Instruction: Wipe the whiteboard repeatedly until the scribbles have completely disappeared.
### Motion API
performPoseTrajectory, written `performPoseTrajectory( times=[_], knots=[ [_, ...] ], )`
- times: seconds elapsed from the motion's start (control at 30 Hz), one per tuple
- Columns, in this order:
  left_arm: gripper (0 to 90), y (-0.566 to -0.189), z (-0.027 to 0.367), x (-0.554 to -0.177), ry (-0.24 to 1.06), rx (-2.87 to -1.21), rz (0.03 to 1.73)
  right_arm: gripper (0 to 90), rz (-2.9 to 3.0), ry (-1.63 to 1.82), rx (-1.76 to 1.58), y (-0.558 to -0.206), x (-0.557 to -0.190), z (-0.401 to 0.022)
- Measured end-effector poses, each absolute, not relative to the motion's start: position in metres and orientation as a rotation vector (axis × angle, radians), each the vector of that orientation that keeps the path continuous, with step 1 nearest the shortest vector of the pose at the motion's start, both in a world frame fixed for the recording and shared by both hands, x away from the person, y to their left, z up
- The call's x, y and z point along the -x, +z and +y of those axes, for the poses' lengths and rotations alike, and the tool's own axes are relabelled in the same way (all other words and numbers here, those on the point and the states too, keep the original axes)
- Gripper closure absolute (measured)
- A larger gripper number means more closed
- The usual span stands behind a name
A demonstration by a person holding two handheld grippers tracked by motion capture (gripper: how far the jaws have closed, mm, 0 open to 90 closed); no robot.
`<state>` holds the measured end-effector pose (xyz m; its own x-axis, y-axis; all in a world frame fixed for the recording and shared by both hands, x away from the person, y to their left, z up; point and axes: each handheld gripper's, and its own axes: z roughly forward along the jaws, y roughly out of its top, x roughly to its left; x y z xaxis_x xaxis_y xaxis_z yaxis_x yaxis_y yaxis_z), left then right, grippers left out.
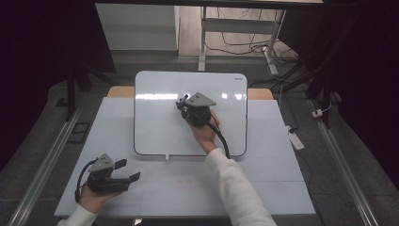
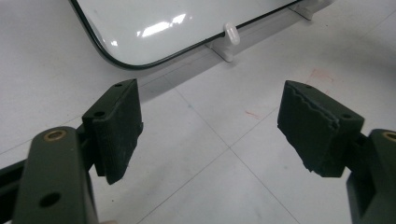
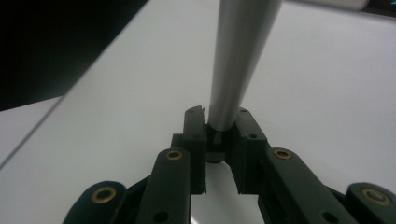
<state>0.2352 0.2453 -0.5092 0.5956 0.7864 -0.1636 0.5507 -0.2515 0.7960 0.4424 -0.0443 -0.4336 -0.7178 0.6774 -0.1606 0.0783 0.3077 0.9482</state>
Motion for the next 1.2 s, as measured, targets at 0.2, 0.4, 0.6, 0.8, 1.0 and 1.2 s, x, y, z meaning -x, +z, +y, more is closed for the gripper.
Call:
performPoseTrajectory(
  times=[0.2, 0.4, 0.6, 0.8, 1.0, 1.2],
  knots=[
    [22.4, -0.510, 0.246, -0.237, 0.330, -1.938, 1.070, 77.2, 2.013, 1.450, -0.715, -0.433, -0.442, -0.050],
    [22.5, -0.510, 0.245, -0.236, 0.335, -1.942, 1.069, 77.2, 2.057, 1.443, -0.635, -0.438, -0.439, -0.036],
    [22.5, -0.511, 0.247, -0.237, 0.336, -1.937, 1.073, 77.2, 2.002, 1.444, -0.687, -0.427, -0.449, -0.039],
    [22.4, -0.511, 0.247, -0.237, 0.333, -1.938, 1.072, 77.2, 2.108, 1.403, -0.572, -0.440, -0.434, -0.026],
    [22.4, -0.510, 0.247, -0.236, 0.335, -1.936, 1.073, 77.2, 2.011, 1.447, -0.677, -0.422, -0.457, -0.035],
    [22.4, -0.511, 0.248, -0.237, 0.331, -1.934, 1.076, 77.2, 2.125, 1.378, -0.518, -0.440, -0.435, -0.022]
  ],
)
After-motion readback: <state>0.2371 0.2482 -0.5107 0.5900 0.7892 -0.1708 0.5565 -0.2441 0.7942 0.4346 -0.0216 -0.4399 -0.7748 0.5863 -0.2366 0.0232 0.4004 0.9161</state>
